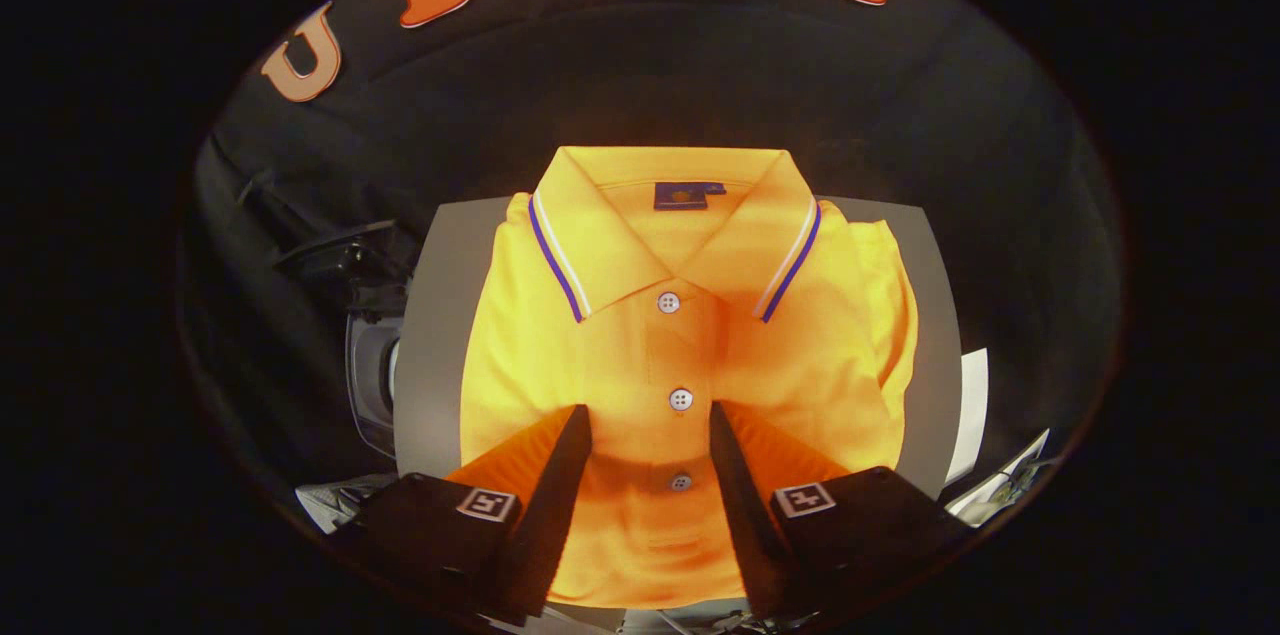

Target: Put the clothes into the washing machine and then close the washing machine lid.

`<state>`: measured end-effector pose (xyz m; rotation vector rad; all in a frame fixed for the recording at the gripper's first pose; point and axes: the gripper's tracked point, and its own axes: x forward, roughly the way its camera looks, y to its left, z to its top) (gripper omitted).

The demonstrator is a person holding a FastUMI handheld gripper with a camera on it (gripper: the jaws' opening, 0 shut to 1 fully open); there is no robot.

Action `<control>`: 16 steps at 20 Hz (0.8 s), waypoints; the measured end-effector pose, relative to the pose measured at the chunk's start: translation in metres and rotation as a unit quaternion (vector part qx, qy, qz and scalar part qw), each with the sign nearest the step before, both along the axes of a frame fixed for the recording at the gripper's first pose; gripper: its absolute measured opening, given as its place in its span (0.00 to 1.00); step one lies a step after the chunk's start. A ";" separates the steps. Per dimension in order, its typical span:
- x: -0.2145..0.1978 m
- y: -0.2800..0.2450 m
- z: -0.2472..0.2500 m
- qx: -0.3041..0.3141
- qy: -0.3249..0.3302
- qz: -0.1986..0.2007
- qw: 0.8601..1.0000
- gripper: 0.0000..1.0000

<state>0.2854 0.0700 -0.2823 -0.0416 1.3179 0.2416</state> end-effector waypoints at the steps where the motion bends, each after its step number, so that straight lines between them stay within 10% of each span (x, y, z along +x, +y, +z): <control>1: 0.000 0.005 0.002 0.009 0.002 0.007 1.000 0.60; 3: 0.004 0.007 0.009 0.025 -0.006 -0.010 1.000 0.27; 6: 0.007 0.009 0.007 0.105 -0.028 -0.067 0.992 0.15; 8: 0.006 0.008 0.010 0.193 -0.084 -0.097 0.973 0.09; 12: 0.020 0.012 0.028 0.344 -0.222 -0.192 0.892 0.09; 16: 0.033 0.016 0.058 0.337 -0.341 -0.142 0.866 0.08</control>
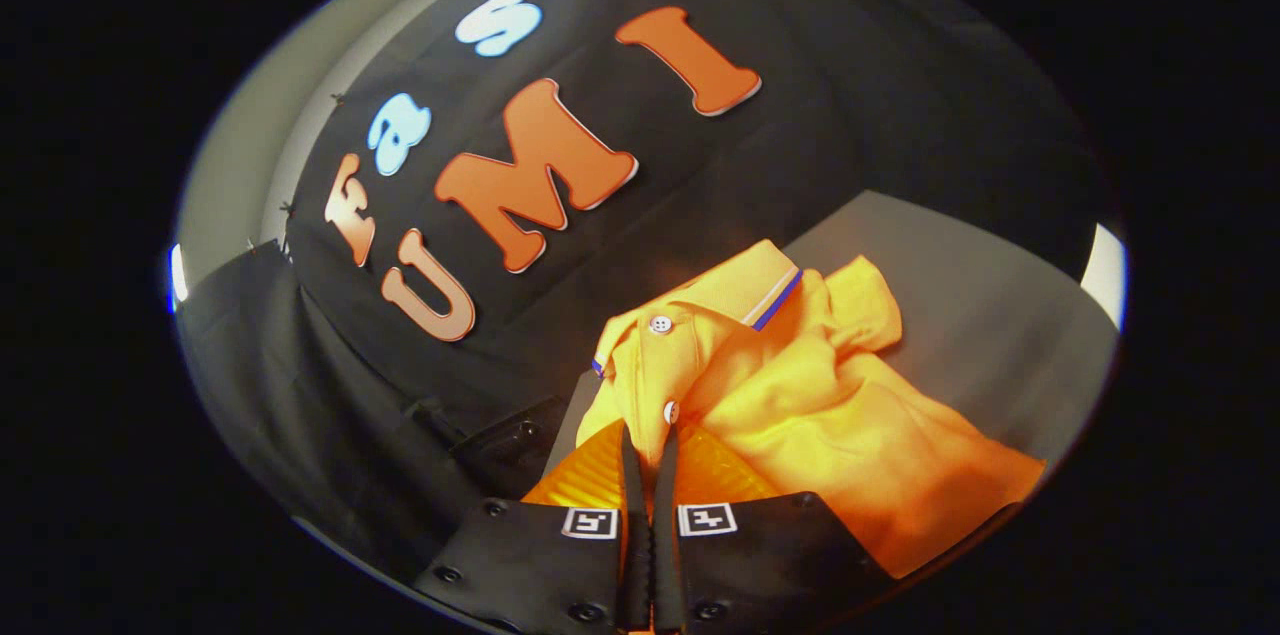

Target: Put the clothes into the washing machine and then close the washing machine lid.

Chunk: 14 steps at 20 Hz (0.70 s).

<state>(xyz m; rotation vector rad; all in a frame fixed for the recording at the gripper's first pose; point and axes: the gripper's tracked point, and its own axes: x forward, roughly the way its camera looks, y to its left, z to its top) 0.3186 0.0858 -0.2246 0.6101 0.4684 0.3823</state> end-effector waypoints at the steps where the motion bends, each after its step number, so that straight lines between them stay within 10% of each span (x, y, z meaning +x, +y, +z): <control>1: -0.002 0.003 0.009 0.002 -0.023 0.001 1.000 0.08; 14: -0.145 0.091 0.127 -0.013 -0.182 0.103 0.978 0.08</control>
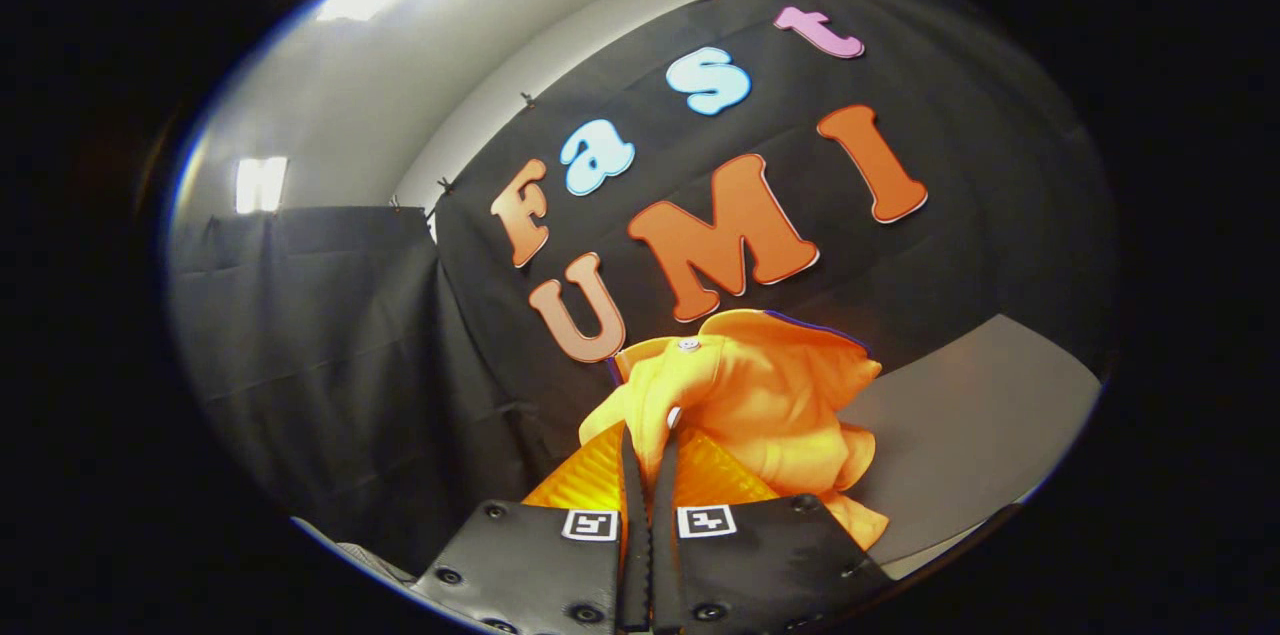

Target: Put the clothes into the washing machine and then close the washing machine lid.

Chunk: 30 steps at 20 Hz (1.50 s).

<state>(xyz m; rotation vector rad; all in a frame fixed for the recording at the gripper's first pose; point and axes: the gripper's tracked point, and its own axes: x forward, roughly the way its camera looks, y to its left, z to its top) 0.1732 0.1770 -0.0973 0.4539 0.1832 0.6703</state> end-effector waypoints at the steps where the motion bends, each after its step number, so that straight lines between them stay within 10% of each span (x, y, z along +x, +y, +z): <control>1: -0.010 0.014 0.003 -0.004 -0.008 0.004 1.000 0.08; 17: -0.011 0.266 -0.092 -0.099 0.016 0.005 0.995 0.08; 30: 0.027 0.336 -0.276 -0.182 0.131 0.002 0.975 0.08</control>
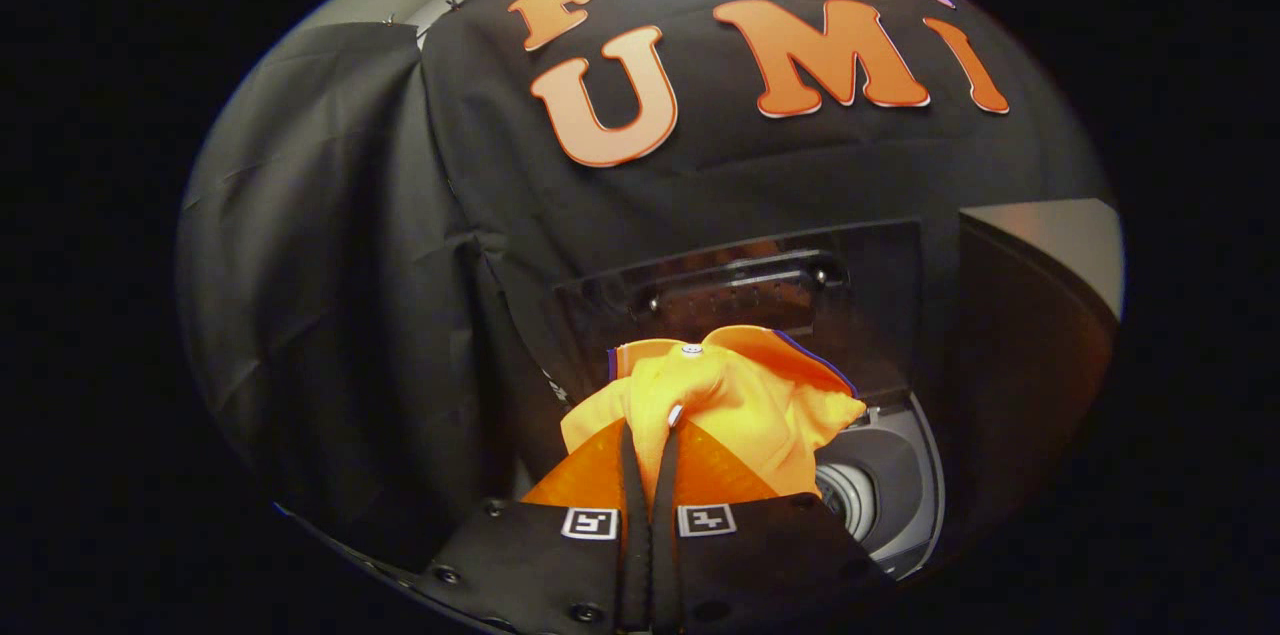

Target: Put the clothes into the washing machine and then close the washing machine lid.

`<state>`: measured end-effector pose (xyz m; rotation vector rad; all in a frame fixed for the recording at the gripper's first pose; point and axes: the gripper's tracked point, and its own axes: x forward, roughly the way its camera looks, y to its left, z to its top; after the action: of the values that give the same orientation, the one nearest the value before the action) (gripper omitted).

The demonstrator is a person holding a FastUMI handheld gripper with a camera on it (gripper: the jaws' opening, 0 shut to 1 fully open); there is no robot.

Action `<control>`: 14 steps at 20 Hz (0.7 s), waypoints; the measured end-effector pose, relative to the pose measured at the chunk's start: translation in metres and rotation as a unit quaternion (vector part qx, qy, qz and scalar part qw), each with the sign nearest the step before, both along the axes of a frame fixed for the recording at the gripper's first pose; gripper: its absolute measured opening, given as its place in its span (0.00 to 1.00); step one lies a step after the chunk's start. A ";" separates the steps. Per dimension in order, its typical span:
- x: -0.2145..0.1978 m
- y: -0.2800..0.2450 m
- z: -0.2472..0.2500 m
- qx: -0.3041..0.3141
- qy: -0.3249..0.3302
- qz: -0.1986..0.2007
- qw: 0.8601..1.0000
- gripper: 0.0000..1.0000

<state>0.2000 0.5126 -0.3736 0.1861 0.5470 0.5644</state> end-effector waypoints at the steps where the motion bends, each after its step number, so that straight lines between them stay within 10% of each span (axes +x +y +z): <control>1: 0.005 0.002 -0.018 -0.008 0.011 -0.004 1.000 0.08; 14: 0.043 -0.003 -0.171 -0.074 0.186 -0.049 0.979 0.09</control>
<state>0.2426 0.5092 -0.5446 0.1766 0.9346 0.3911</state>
